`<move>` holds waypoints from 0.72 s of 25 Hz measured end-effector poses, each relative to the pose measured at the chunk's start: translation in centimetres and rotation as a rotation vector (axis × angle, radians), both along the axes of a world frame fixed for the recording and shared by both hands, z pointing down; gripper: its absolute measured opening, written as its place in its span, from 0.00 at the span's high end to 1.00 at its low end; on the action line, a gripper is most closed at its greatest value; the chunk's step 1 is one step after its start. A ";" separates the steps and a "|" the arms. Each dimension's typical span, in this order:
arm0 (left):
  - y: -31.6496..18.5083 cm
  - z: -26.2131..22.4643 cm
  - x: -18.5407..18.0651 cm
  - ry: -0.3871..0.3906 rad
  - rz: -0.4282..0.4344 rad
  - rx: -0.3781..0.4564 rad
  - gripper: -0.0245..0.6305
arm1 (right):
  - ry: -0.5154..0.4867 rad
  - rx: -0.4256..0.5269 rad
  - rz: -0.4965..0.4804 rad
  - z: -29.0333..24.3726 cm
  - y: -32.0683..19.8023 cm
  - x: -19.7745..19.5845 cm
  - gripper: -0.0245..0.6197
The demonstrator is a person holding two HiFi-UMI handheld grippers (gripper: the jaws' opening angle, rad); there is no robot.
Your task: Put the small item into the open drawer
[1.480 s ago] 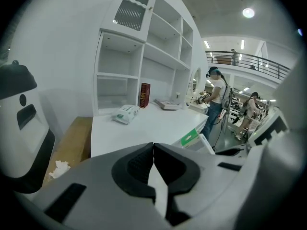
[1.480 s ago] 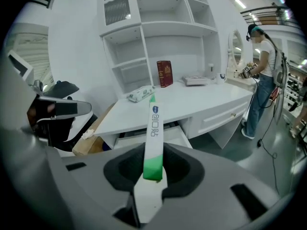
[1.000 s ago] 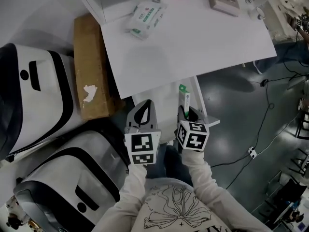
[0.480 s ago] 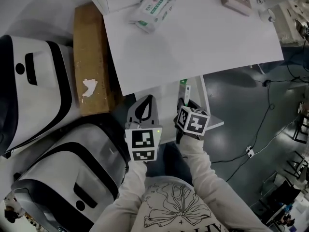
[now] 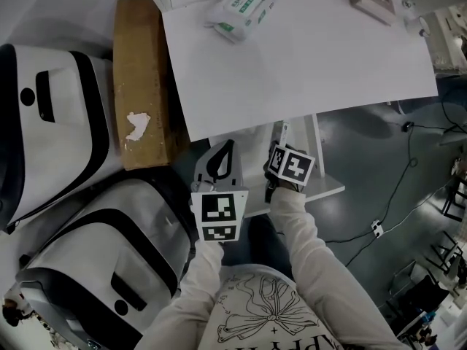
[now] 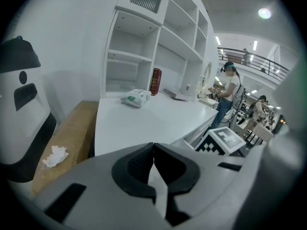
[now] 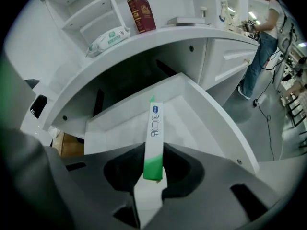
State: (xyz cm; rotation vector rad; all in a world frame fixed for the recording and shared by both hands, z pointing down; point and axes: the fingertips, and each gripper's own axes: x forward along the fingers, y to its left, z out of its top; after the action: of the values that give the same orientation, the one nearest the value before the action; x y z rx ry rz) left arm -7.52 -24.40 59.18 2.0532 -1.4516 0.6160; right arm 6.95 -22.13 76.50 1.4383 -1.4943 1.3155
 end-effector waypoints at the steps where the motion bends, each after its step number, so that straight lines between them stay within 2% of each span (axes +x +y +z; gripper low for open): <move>1: 0.0 0.2 -0.1 -0.001 -0.001 -0.003 0.96 | 0.006 -0.012 -0.004 0.5 0.1 0.0 0.83; 18: 0.6 2.2 -0.8 -0.002 -0.012 -0.042 0.96 | -0.035 -0.137 0.027 5.0 0.7 -1.1 0.82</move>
State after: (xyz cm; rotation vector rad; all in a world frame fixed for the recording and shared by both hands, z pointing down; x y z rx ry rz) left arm -8.36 -23.84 61.34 2.0108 -1.4383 0.6387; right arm 5.82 -21.39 81.53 1.3591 -1.3827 1.4373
